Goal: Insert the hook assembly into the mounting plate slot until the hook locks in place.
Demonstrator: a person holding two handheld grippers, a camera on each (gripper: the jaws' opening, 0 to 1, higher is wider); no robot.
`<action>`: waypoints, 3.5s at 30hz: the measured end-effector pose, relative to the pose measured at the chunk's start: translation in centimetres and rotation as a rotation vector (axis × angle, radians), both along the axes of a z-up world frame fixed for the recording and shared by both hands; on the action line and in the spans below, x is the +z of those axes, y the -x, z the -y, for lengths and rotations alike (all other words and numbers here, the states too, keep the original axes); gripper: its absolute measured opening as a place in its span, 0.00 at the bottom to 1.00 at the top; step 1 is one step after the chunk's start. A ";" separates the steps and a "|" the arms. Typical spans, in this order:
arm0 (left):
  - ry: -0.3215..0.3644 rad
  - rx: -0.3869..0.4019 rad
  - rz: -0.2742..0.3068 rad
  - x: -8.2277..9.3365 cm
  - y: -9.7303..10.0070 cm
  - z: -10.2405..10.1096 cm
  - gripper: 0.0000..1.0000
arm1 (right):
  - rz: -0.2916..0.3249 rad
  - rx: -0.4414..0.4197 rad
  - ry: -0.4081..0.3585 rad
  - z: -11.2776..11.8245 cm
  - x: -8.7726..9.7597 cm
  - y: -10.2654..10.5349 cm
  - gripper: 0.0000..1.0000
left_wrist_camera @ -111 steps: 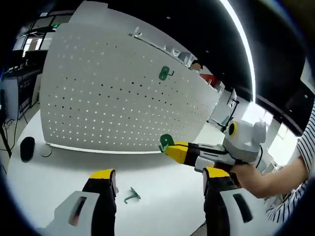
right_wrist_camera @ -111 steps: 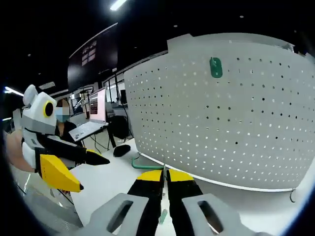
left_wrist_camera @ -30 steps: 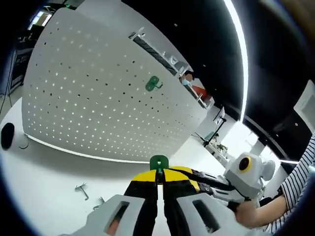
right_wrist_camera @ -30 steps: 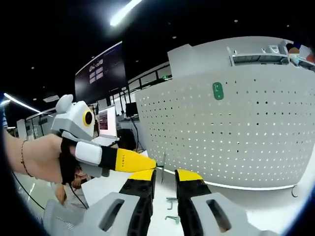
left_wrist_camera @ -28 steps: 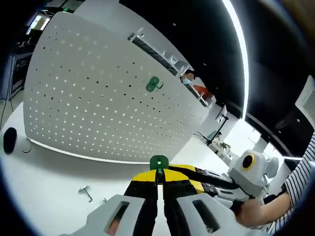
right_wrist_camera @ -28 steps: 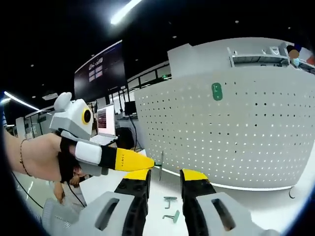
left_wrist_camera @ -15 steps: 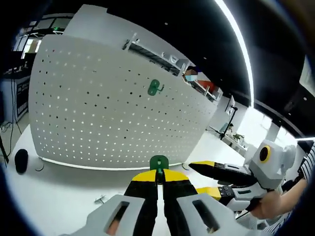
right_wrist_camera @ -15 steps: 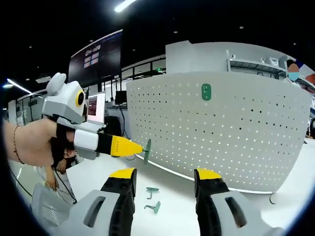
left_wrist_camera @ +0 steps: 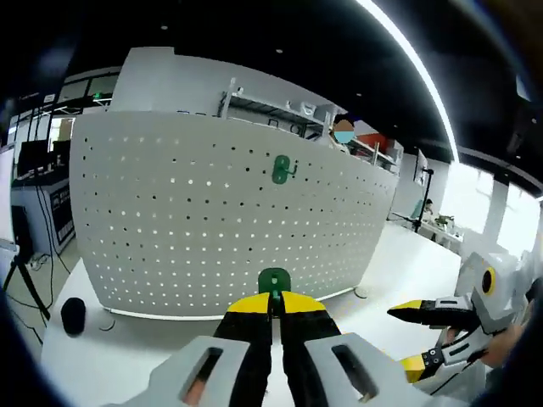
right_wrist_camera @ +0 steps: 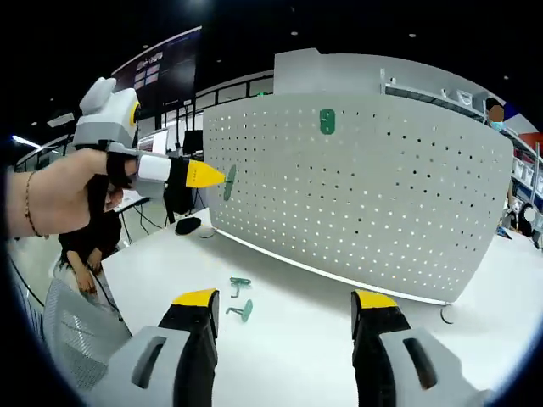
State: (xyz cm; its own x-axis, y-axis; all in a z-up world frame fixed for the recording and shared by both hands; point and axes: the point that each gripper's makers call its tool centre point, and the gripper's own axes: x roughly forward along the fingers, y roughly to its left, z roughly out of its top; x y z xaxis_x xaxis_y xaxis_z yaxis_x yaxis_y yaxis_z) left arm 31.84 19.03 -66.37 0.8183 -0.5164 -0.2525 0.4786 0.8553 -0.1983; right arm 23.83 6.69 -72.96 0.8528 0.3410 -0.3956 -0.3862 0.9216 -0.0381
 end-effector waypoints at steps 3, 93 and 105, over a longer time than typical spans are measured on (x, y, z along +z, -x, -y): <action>-0.011 0.014 0.018 0.2 -0.2 -0.1 0.01 | -0.022 -0.016 0.003 0.8 -0.8 0.6 0.65; -0.092 0.384 0.461 9.3 -14.0 3.2 0.01 | -0.063 0.003 0.147 2.5 -6.3 4.5 0.63; -0.092 0.403 0.449 8.9 -14.3 3.2 0.01 | -0.064 0.003 0.142 2.5 -6.2 4.5 0.63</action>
State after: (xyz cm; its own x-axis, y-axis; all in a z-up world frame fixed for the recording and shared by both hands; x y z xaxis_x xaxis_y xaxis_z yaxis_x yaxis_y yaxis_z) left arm 46.13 15.81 -57.47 0.9815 -0.1367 0.1338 0.1336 0.9905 0.0315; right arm 19.31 4.22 -79.21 0.8235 0.2805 -0.4932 -0.3950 0.9074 -0.1435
